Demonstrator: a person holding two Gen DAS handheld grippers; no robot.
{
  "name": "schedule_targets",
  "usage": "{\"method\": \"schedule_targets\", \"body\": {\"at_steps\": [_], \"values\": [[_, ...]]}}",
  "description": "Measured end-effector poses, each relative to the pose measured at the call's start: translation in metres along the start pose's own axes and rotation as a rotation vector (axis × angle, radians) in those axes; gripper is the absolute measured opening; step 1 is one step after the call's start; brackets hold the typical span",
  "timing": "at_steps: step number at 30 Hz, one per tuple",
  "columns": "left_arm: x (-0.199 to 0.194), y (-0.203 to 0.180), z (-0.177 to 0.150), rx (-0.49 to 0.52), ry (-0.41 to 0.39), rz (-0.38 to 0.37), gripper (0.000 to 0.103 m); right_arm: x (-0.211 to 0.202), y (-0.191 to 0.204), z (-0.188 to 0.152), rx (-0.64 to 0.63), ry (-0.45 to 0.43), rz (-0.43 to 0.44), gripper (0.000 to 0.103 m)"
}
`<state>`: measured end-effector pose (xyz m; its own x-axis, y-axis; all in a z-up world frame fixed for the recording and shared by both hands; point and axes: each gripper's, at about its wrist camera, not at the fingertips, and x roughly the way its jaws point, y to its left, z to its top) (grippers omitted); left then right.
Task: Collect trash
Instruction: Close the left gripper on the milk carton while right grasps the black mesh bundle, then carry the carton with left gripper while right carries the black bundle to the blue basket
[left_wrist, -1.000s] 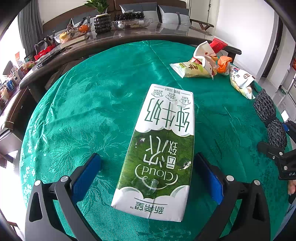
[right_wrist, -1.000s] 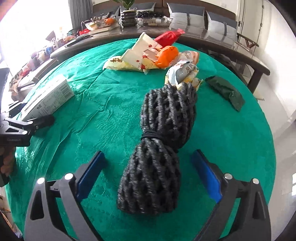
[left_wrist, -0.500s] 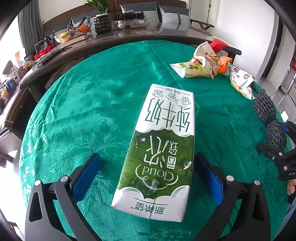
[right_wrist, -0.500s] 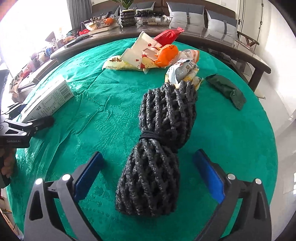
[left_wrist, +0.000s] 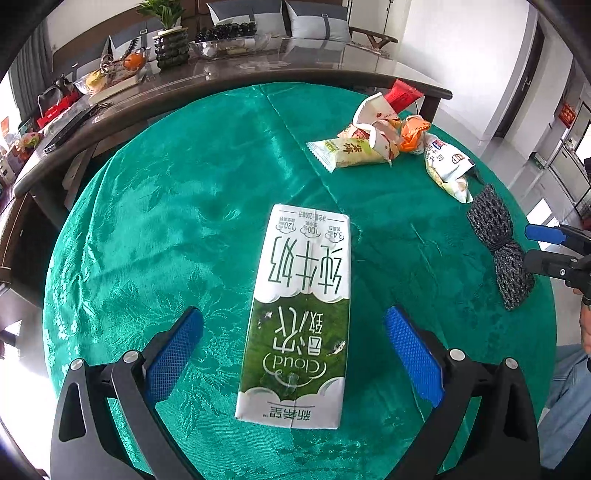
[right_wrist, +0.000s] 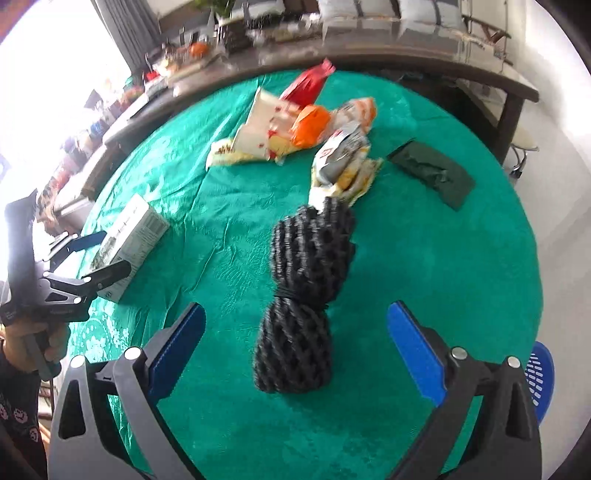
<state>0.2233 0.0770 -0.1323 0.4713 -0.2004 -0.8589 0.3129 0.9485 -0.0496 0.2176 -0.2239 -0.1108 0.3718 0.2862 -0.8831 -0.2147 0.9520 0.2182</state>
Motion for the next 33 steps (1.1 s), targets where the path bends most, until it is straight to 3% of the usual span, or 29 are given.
{"method": "schedule_targets", "body": {"at_steps": [2,4,5,6,7,8,9,15,21,28,33], "values": [[0.005,-0.005,0.004,0.041,0.036,0.028,0.092,0.011,0.006,0.007,-0.007,0.034,-0.042,0.093],[0.011,-0.009,0.005,0.072,0.062,0.060,0.082,0.018,0.009,0.010,-0.016,0.052,-0.070,0.070],[0.012,-0.009,0.004,0.076,0.074,0.065,0.075,0.023,0.009,0.011,-0.017,0.074,-0.073,0.065],[0.013,-0.009,0.004,0.074,0.082,0.062,0.072,0.026,0.009,0.011,-0.018,0.089,-0.068,0.049],[0.013,-0.008,0.004,0.069,0.090,0.055,0.059,0.026,0.007,0.009,-0.019,0.094,-0.066,0.039],[0.014,-0.008,0.003,0.064,0.097,0.048,0.049,0.023,0.005,0.008,-0.017,0.086,-0.059,0.037],[0.014,-0.007,0.002,0.059,0.099,0.042,0.049,0.020,0.004,0.008,-0.020,0.073,-0.055,0.034],[-0.007,-0.012,-0.006,0.016,0.037,0.002,0.047,-0.022,-0.005,-0.003,-0.036,-0.010,0.007,0.033],[-0.032,-0.048,-0.008,-0.007,-0.014,-0.084,0.047,-0.056,-0.029,-0.026,0.003,-0.059,0.061,0.033],[-0.047,-0.137,-0.009,0.077,-0.042,-0.178,0.047,-0.098,-0.091,-0.057,0.058,-0.090,0.015,0.033],[-0.048,-0.226,-0.001,0.173,-0.060,-0.282,0.047,-0.115,-0.174,-0.086,0.176,-0.082,-0.076,0.033]]}}
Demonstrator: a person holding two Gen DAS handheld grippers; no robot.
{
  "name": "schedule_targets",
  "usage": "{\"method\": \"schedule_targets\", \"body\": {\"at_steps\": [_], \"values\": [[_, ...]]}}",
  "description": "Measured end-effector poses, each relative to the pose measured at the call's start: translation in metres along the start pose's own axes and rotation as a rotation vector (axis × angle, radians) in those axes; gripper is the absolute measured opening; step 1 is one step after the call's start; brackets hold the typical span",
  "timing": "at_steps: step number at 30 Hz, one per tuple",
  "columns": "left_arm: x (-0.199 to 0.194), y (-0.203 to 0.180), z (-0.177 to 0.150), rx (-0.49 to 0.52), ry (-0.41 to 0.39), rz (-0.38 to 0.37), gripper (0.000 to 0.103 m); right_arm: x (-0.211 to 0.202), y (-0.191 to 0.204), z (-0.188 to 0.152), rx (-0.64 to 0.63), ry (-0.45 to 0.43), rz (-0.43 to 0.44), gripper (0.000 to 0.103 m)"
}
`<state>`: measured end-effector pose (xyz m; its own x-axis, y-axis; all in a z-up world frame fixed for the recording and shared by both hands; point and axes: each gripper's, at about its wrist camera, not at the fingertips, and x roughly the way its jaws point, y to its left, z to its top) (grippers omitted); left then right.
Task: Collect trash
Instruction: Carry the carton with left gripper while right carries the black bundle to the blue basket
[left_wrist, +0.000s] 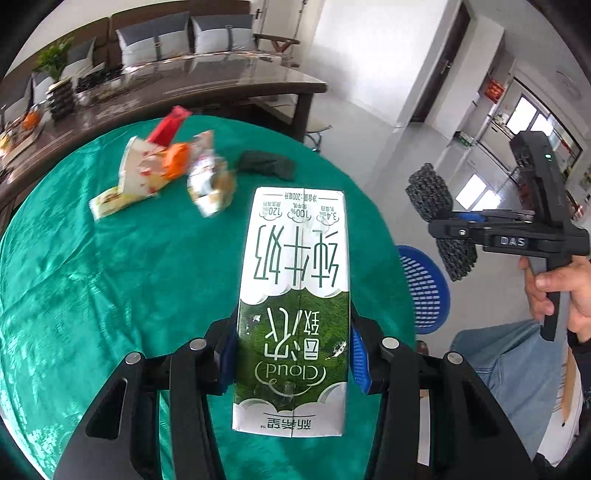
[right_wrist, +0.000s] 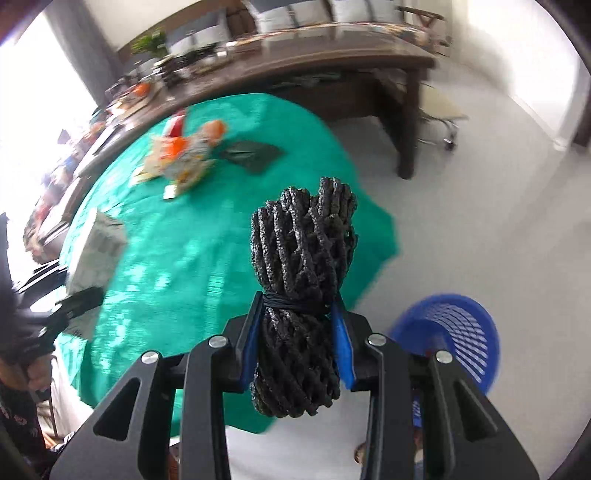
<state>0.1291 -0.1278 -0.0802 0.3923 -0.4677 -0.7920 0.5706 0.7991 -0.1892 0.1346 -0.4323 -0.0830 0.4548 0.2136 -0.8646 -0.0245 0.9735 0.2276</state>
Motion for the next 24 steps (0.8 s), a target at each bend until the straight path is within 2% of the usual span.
{"method": "schedule_targets", "body": {"at_steps": [5,11,18,24], "values": [[0.039,-0.085,0.027,0.076,0.018,-0.133,0.048,-0.006,-0.087,-0.021,0.116,0.017,-0.085,0.034],[0.113,-0.169,0.045,0.138,0.096,-0.225,0.048,0.002,-0.177,-0.051,0.210,0.053,-0.144,0.034],[0.219,-0.222,0.051,0.131,0.195,-0.262,0.049,0.031,-0.237,-0.083,0.302,0.097,-0.141,0.034],[0.288,-0.239,0.044,0.124,0.247,-0.262,0.050,0.053,-0.266,-0.096,0.339,0.107,-0.118,0.035]]}}
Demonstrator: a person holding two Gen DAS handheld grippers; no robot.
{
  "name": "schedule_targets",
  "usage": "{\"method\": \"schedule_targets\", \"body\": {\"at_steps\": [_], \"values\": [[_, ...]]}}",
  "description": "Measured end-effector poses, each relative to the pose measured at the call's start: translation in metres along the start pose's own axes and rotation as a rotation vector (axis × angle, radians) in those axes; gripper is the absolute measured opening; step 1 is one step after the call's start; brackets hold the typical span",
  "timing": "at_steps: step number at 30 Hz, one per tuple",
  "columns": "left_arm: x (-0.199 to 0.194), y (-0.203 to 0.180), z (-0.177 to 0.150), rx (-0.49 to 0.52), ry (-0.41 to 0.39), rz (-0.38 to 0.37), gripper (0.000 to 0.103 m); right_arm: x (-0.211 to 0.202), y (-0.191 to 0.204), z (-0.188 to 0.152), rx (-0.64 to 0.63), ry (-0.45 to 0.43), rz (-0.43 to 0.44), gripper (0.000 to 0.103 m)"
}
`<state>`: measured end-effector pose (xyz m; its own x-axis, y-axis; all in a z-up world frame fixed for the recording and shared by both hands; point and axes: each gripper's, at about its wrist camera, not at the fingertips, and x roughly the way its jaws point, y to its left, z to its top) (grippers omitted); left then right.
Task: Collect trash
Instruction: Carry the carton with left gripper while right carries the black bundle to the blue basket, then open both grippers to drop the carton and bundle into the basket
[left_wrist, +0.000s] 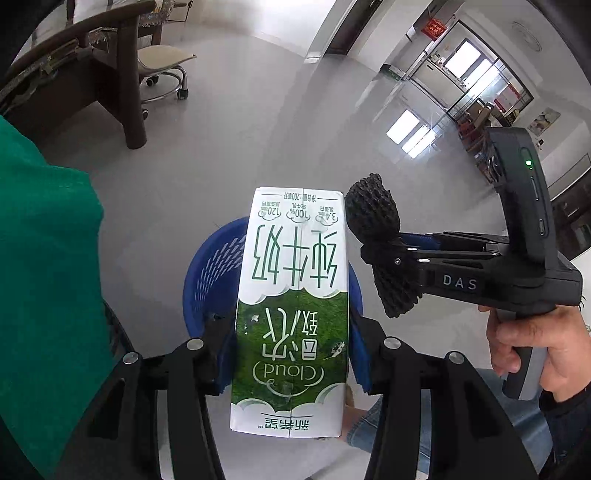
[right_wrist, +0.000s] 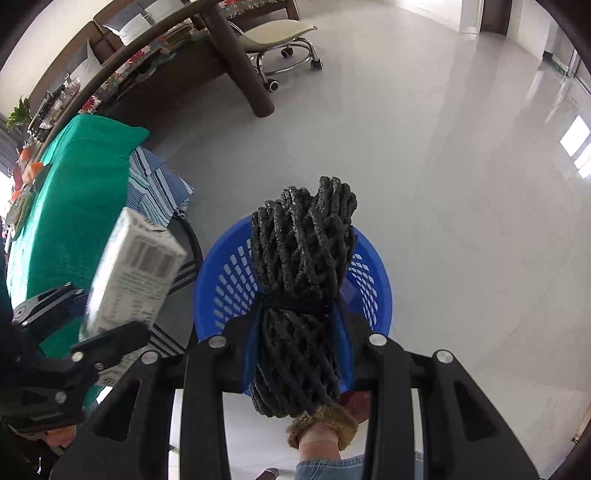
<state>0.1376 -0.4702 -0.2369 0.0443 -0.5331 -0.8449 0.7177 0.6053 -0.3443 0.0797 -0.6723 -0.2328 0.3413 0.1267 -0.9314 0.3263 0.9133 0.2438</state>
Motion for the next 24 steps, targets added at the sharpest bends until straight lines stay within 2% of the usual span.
{"method": "schedule_targets", "body": {"at_steps": [2,3,4,5,8,9,10,14,15,17,20,24], "values": [[0.016,-0.003,0.004,0.005,0.006,0.009,0.051,0.004,-0.003,0.002,-0.006,-0.005,0.014,0.037],[0.025,-0.003,0.006,0.011,0.006,0.011,0.062,0.007,-0.002,0.002,-0.012,-0.008,0.019,0.041],[0.029,-0.003,0.007,0.013,-0.004,0.018,0.081,0.008,-0.005,-0.001,-0.015,-0.006,0.023,0.054],[0.032,-0.001,0.010,0.011,-0.025,0.041,0.091,0.011,-0.007,-0.002,-0.010,-0.009,0.016,0.059],[0.031,0.006,0.015,-0.001,-0.044,0.077,0.092,0.006,-0.010,-0.002,-0.005,-0.020,0.009,0.064],[0.029,0.007,0.016,-0.009,-0.045,0.080,0.092,0.002,-0.010,-0.002,-0.005,-0.040,0.010,0.072],[0.021,0.007,0.017,-0.014,-0.060,0.084,0.092,-0.003,-0.010,-0.001,-0.004,-0.061,0.005,0.078],[-0.027,-0.002,0.009,0.012,-0.164,0.101,0.096,-0.027,-0.007,-0.001,0.008,-0.155,-0.013,0.082],[-0.043,-0.005,0.007,0.022,-0.199,0.111,0.096,-0.033,-0.003,0.000,0.001,-0.189,-0.033,0.091],[-0.070,-0.012,-0.001,0.034,-0.236,0.120,0.097,-0.050,0.012,-0.001,-0.037,-0.276,-0.088,0.093],[-0.114,-0.008,-0.018,0.046,-0.263,0.130,0.097,-0.063,0.040,-0.002,-0.110,-0.358,-0.130,0.096],[-0.170,0.012,-0.049,0.058,-0.298,0.186,0.098,-0.072,0.088,-0.015,-0.213,-0.434,-0.120,0.097]]}}
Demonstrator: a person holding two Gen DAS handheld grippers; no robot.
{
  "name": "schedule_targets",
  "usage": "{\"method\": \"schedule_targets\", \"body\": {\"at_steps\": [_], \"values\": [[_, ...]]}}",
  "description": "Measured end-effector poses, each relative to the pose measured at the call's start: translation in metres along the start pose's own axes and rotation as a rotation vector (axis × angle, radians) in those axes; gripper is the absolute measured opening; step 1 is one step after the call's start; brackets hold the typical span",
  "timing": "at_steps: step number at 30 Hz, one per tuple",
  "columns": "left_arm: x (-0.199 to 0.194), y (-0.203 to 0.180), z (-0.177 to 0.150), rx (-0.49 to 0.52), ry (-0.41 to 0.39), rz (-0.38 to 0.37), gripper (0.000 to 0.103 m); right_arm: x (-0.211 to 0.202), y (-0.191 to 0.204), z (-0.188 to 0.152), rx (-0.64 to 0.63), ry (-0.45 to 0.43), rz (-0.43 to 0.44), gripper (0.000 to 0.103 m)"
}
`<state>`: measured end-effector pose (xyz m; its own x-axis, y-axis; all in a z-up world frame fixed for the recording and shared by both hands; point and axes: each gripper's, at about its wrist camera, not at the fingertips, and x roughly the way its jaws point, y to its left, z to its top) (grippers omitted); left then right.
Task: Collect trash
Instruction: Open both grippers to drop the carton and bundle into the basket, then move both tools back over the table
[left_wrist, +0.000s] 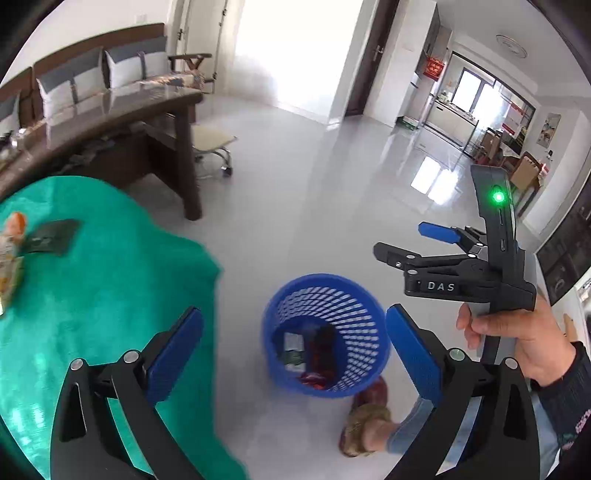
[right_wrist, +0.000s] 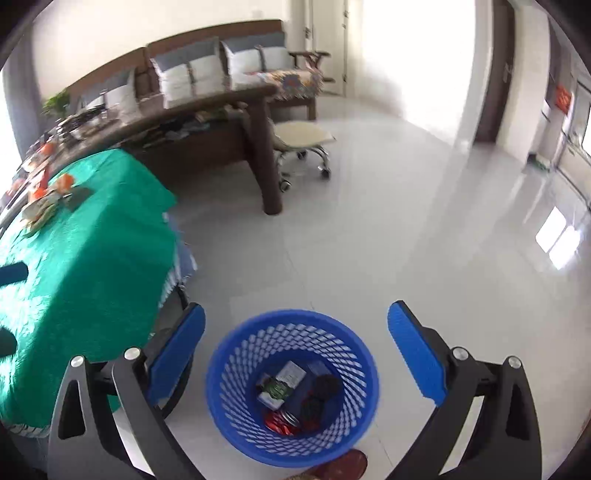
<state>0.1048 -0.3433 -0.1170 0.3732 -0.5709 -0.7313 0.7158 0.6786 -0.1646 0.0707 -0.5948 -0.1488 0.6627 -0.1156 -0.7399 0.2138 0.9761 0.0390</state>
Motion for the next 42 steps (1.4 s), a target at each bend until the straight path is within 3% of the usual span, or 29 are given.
{"method": "schedule_targets", "body": {"at_steps": [3,6,12,15,19,24,28,32,36,42], "values": [[-0.044,0.043,-0.019,-0.018,-0.024,0.082,0.098,-0.008,0.051,0.000,-0.056,-0.036,0.041,0.097],[-0.075,0.093,-0.043,-0.065,-0.016,0.174,0.098,-0.014,0.114,0.001,-0.089,-0.044,0.149,0.097],[-0.126,0.206,-0.093,-0.181,0.034,0.350,0.098,-0.015,0.249,0.018,-0.206,0.022,0.353,0.097],[-0.143,0.256,-0.114,-0.224,0.050,0.408,0.098,-0.009,0.304,0.029,-0.280,0.057,0.390,0.097],[-0.152,0.305,-0.128,-0.264,0.072,0.430,0.098,0.017,0.359,0.036,-0.348,0.101,0.386,0.097],[-0.141,0.333,-0.129,-0.260,0.105,0.403,0.098,0.053,0.384,0.028,-0.345,0.166,0.329,0.098],[-0.133,0.344,-0.123,-0.177,0.117,0.357,0.098,0.052,0.387,0.022,-0.378,0.147,0.305,0.098],[-0.122,0.363,-0.106,-0.082,0.115,0.323,0.099,0.052,0.386,0.021,-0.379,0.148,0.300,0.098],[-0.109,0.399,-0.086,-0.094,0.109,0.288,0.099,0.054,0.386,0.022,-0.377,0.149,0.301,0.098],[-0.085,0.427,-0.051,0.000,0.120,0.227,0.099,0.055,0.387,0.022,-0.376,0.150,0.301,0.098]]}}
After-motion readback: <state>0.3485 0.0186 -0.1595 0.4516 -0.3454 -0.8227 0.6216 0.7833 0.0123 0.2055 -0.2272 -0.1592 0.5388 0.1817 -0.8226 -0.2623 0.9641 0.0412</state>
